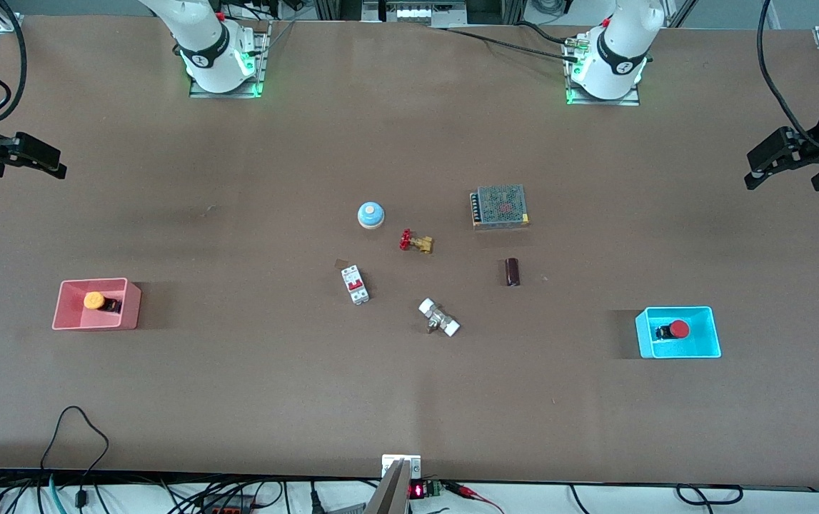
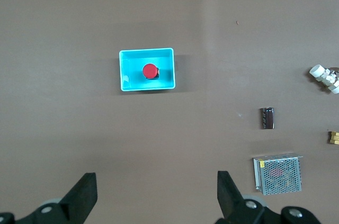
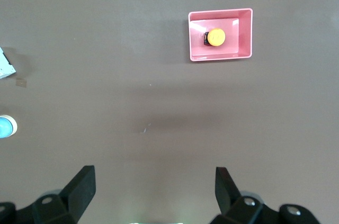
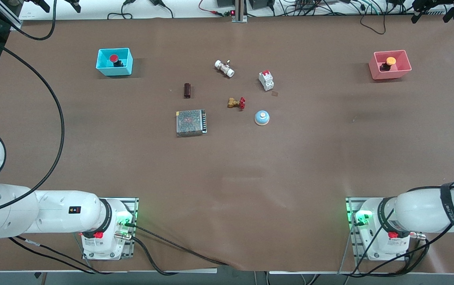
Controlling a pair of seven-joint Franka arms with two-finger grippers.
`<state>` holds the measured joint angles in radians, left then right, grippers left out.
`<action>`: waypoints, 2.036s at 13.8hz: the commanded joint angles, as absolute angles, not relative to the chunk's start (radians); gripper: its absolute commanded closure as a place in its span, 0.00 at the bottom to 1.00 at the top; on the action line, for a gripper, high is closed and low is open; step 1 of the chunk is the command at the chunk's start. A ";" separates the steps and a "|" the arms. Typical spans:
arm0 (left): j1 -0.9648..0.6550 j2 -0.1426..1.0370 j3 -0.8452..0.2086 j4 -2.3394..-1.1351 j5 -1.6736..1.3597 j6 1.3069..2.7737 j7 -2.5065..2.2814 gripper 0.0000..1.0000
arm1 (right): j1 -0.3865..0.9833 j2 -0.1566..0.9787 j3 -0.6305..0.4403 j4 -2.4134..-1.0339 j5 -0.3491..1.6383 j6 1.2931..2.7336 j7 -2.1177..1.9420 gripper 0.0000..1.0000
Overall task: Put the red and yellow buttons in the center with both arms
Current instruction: 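Lower the right gripper into the pink bin while the left gripper enters the cyan bin, then close the right gripper on the yellow button while the left gripper grasps the red button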
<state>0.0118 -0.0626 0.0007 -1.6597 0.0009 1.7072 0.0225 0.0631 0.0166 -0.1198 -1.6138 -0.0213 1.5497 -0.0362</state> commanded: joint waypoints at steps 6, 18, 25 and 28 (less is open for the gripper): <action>0.023 0.004 -0.006 -1.649 -0.011 1.738 0.020 0.00 | 0.038 0.041 -0.115 -1.657 -0.034 1.592 -0.038 0.00; 0.067 0.375 -0.005 -1.649 -0.002 2.072 0.041 0.00 | -0.098 0.527 -0.118 -1.637 -0.080 2.130 -0.213 0.00; 0.094 0.555 -0.005 -1.652 0.005 2.261 0.080 0.00 | -0.101 0.629 -0.118 -1.615 -0.072 2.197 -0.218 0.00; 0.094 0.623 -0.005 -1.654 0.005 2.342 0.083 0.00 | -0.098 0.653 -0.118 -1.605 -0.075 2.200 -0.221 0.00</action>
